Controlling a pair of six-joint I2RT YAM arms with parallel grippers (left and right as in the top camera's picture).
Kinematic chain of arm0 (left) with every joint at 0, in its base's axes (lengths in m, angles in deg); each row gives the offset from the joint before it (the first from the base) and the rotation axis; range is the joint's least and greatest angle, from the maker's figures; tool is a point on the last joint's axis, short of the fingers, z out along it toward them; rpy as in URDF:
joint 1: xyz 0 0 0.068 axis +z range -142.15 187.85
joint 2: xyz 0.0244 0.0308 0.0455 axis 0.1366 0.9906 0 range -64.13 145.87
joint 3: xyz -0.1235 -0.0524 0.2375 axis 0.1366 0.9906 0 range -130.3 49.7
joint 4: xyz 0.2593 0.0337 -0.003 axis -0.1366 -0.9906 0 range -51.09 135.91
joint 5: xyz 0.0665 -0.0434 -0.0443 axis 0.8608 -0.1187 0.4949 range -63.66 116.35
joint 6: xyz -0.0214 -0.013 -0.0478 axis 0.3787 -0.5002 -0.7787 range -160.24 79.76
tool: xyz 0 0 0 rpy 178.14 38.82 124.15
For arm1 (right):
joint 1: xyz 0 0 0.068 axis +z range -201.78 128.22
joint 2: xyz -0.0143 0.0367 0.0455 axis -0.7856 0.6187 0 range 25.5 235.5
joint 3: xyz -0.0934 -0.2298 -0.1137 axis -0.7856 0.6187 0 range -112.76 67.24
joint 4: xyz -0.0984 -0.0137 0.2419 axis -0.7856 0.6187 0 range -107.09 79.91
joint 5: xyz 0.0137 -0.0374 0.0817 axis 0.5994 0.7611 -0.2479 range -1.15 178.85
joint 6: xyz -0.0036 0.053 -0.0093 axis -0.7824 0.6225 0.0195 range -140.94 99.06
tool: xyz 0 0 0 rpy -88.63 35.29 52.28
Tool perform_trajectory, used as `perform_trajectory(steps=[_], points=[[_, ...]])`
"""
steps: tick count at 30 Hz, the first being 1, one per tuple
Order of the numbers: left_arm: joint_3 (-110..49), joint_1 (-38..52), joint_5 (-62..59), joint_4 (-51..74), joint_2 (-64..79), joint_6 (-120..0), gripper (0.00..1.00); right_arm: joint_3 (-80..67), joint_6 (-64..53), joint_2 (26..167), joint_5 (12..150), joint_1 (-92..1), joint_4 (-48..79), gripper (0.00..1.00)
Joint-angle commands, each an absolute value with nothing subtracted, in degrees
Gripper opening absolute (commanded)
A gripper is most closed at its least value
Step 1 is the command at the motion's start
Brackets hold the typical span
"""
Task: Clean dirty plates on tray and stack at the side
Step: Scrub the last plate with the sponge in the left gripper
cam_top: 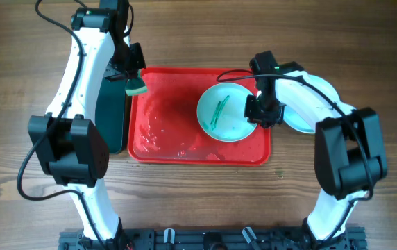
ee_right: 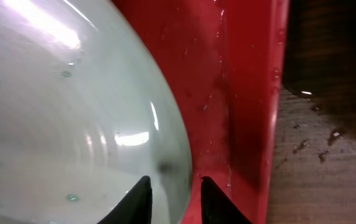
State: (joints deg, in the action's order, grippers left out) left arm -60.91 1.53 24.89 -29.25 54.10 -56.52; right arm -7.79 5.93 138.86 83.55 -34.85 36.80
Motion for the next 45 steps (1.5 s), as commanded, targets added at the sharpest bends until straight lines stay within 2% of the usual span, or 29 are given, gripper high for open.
perform_trajectory(steps=[1,2,8,12,17,25,33,41,43,45], points=[[-62.0,1.2,24.4,-28.9,53.6,-57.4,0.04,-7.4,-0.1,139.6,81.7,-34.6,35.7,0.09],[-62.0,1.2,24.4,-28.7,53.6,-57.4,0.04,-7.6,-1.7,139.6,80.9,-34.6,35.2,0.04],[-62.0,1.2,24.4,-28.7,53.6,-57.4,0.04,-12.9,-5.8,139.6,70.2,-33.3,29.4,0.04],[-62.0,1.2,24.5,-28.7,53.6,-57.4,0.04,-12.9,-2.5,140.5,67.2,-29.6,21.0,0.04],[-62.0,1.2,24.5,-28.7,53.6,-57.0,0.04,-12.9,1.6,145.7,67.6,-25.8,17.4,0.04],[-59.6,-0.6,24.4,-27.1,53.8,-57.0,0.04,-12.9,11.0,148.7,69.5,-26.4,15.3,0.04],[-42.2,-7.7,24.5,-9.1,53.8,-52.2,0.04,-12.9,9.1,148.7,69.5,-26.3,15.5,0.04],[-28.7,-8.8,25.0,4.2,53.8,-50.5,0.04,-12.9,9.1,148.7,69.5,-26.3,15.6,0.04],[-27.3,-8.9,19.7,5.4,53.8,-45.4,0.04,-12.9,9.1,148.7,69.5,-26.3,15.7,0.04],[-27.3,-9.1,9.0,4.9,53.8,-38.2,0.04,-12.9,9.0,148.7,69.5,-26.3,15.7,0.04]])
